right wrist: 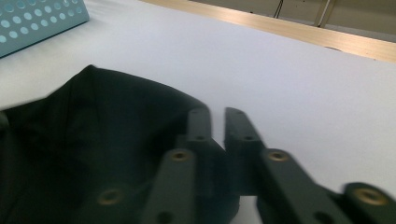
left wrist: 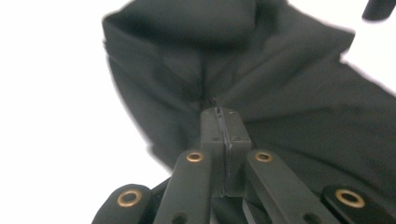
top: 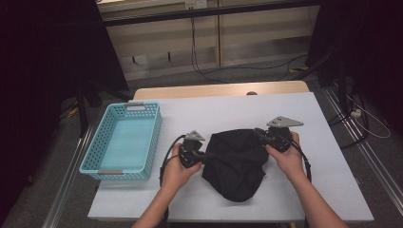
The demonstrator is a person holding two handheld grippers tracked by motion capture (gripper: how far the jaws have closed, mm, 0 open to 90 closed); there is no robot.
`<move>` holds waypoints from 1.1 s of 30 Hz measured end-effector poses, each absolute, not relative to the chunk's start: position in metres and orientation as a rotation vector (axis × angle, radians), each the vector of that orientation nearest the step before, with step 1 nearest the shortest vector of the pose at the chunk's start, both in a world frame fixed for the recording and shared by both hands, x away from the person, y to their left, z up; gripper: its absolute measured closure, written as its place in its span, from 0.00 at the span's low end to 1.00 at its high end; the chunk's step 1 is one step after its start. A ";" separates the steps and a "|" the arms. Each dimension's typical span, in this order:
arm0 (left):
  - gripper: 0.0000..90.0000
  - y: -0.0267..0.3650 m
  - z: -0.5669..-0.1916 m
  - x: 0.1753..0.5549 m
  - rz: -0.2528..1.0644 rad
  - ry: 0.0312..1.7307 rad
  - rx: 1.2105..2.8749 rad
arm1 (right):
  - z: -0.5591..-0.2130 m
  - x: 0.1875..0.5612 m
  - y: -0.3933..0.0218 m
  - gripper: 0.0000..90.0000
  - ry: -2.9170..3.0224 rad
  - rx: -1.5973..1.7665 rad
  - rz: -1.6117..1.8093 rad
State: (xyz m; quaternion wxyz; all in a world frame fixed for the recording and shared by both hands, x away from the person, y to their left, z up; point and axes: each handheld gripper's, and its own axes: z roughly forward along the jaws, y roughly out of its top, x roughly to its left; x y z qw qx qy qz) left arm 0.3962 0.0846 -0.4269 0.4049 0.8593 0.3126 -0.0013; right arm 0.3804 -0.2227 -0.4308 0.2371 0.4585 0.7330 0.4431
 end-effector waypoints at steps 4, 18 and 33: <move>1.00 0.111 -0.412 0.403 0.064 0.856 2.117 | -0.430 0.378 -0.219 0.73 2.026 1.259 1.230; 1.00 0.145 -0.399 0.410 0.174 0.977 2.054 | -0.444 0.374 -0.211 0.54 2.159 1.289 1.194; 1.00 0.139 -0.401 0.408 0.146 0.957 2.070 | -0.462 0.374 -0.191 0.79 2.294 1.284 1.120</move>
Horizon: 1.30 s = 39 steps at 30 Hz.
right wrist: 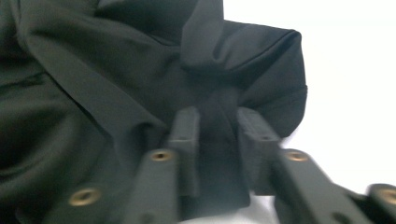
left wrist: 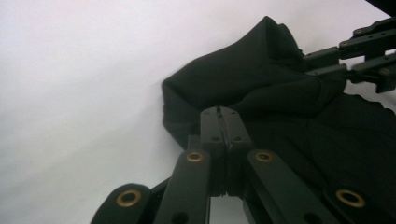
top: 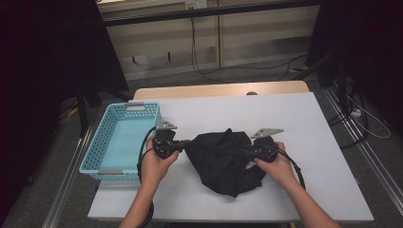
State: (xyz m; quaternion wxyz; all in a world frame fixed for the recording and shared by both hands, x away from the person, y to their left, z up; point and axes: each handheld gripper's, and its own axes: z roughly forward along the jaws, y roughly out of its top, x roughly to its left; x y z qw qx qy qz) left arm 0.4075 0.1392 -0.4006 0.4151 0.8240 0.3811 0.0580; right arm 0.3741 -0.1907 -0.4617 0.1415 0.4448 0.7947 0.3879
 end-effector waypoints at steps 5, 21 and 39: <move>1.00 0.137 -0.401 0.407 0.125 0.951 2.076 | -0.459 0.374 -0.191 0.95 2.313 1.236 1.114; 0.73 0.132 -0.397 0.405 0.112 0.914 2.017 | -0.442 0.346 -0.191 0.90 2.373 1.118 1.214; 0.41 0.088 -0.431 0.400 0.054 0.848 2.113 | -0.443 0.385 -0.172 0.60 2.230 1.066 1.100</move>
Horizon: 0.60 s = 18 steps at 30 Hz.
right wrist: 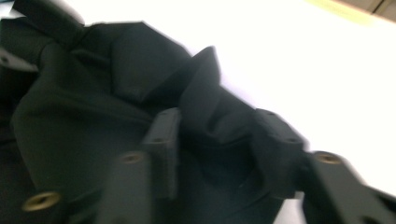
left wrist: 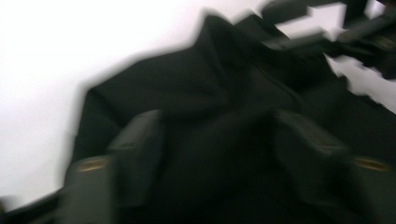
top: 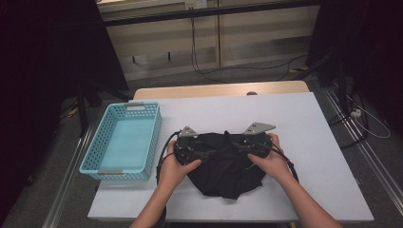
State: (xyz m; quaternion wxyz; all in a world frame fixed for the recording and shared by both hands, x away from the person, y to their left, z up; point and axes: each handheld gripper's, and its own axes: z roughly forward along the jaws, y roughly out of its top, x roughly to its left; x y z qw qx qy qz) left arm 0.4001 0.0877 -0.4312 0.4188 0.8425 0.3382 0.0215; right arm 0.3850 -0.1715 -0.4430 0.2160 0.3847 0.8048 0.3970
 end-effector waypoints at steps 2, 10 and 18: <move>0.54 0.085 -0.437 0.398 0.032 0.848 2.143 | -0.446 0.387 -0.173 0.69 2.251 1.074 1.093; 0.91 0.084 -0.439 0.395 0.003 0.806 2.188 | -0.449 0.396 -0.192 0.97 2.215 1.181 1.168; 0.95 0.104 -0.417 0.398 0.018 0.804 2.122 | -0.429 0.391 -0.222 0.98 2.064 1.274 1.242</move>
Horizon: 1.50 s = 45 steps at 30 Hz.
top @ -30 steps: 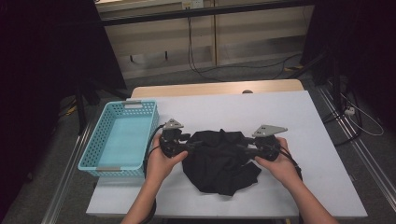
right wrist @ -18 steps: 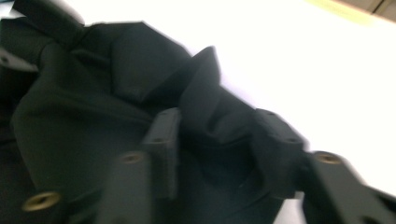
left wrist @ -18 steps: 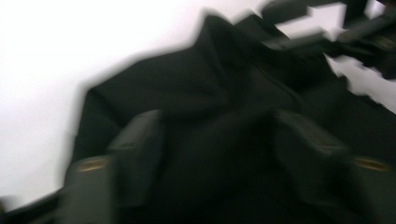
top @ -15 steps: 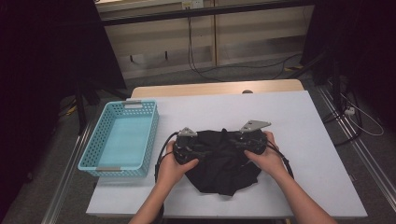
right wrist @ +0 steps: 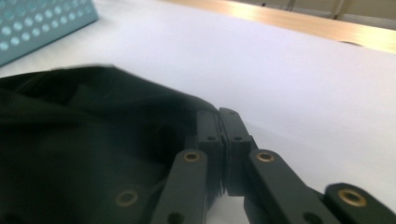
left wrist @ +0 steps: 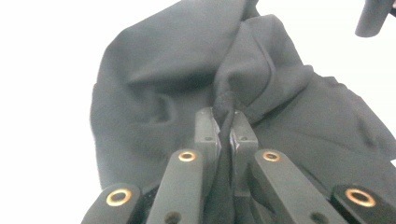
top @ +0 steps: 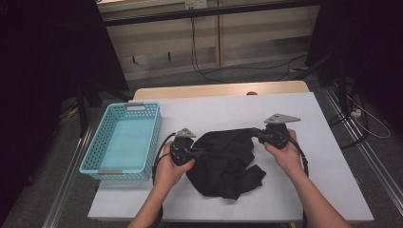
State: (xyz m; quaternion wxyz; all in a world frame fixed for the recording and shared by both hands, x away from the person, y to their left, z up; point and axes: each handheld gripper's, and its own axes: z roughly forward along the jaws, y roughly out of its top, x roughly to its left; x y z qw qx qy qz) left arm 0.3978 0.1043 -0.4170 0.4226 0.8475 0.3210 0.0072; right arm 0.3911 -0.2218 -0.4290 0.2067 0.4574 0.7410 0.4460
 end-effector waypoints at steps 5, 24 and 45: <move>0.95 0.131 -0.399 0.403 0.057 0.831 2.043 | -0.418 0.385 -0.245 0.98 1.993 1.337 1.269; 0.81 0.147 -0.409 0.414 0.178 0.992 2.007 | -0.434 0.382 -0.229 0.70 2.063 1.332 1.177; 0.79 0.103 -0.429 0.426 0.153 0.950 2.052 | -0.453 0.381 -0.198 0.56 2.210 1.289 1.080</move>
